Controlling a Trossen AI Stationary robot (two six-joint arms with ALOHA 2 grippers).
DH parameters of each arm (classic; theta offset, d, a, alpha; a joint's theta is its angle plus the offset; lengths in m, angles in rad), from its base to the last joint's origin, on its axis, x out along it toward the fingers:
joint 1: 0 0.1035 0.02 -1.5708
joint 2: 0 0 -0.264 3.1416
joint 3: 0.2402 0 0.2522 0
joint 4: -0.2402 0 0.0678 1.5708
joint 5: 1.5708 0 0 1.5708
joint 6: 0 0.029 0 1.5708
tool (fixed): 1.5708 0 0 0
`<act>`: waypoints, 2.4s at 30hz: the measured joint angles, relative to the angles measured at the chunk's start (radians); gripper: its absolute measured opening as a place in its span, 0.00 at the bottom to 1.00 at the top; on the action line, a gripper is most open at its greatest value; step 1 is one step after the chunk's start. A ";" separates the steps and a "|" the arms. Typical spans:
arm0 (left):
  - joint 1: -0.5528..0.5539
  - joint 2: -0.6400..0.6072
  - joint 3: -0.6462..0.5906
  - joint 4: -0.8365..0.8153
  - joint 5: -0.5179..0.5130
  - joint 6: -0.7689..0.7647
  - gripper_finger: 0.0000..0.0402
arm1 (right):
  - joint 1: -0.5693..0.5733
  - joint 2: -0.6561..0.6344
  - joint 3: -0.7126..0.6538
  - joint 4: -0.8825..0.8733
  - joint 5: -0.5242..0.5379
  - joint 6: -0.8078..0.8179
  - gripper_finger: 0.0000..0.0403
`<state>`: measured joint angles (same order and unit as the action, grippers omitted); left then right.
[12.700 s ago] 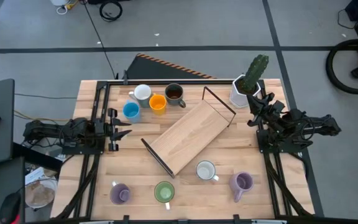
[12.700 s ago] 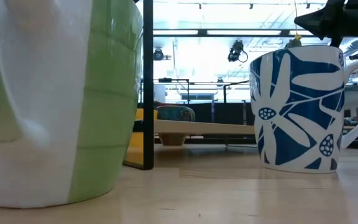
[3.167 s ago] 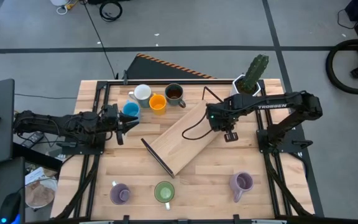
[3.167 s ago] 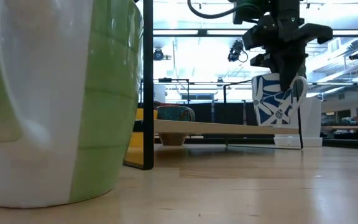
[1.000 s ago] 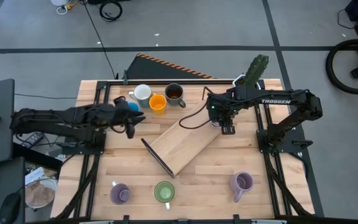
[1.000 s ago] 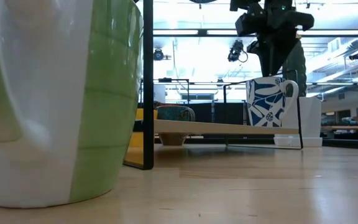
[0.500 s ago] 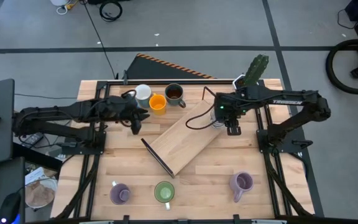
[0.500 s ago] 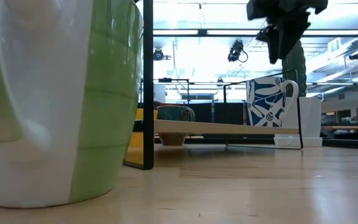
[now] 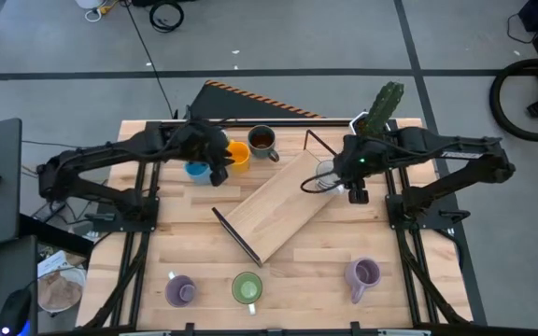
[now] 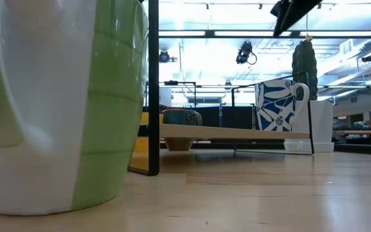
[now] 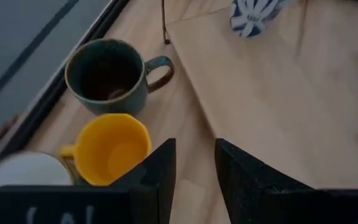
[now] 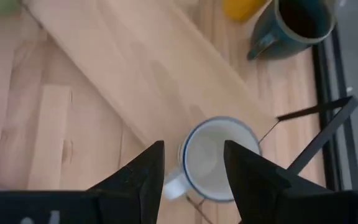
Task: Place coffee mugs
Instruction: Put the yellow mug on the shelf
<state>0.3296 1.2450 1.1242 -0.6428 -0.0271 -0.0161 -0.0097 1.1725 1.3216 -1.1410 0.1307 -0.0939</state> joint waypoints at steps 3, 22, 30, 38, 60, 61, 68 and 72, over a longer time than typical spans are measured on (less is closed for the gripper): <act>0.013 0.052 0.025 0.022 -0.023 0.122 0.29 | 0.023 -0.008 0.000 0.026 0.000 0.020 0.43; 0.039 0.250 0.029 -0.135 -0.156 0.818 0.29 | 0.205 0.032 -0.002 0.121 0.124 0.172 0.43; 0.038 0.251 0.029 -0.147 -0.164 1.033 0.35 | 0.233 0.070 -0.002 0.145 0.140 0.172 0.43; 0.068 0.323 0.028 -0.104 -0.164 1.075 0.55 | 0.243 0.079 -0.002 0.153 0.140 0.170 0.43; 0.083 0.451 0.028 -0.102 -0.171 1.087 0.27 | 0.244 0.079 -0.002 0.163 0.133 0.170 0.43; 0.081 0.451 0.028 -0.104 -0.171 1.086 0.24 | 0.244 0.079 -0.002 0.163 0.133 0.170 0.43; 0.053 0.449 0.030 -0.150 -0.152 1.071 0.06 | 0.244 0.079 -0.002 0.166 0.130 0.170 0.43; 0.035 0.443 0.030 -0.171 -0.150 1.066 0.06 | 0.244 0.079 -0.002 0.168 0.130 0.170 0.43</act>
<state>0.3648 1.6880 1.1538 -0.8139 -0.1768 1.0504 0.2340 1.2510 1.3193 -0.9730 0.2607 0.0762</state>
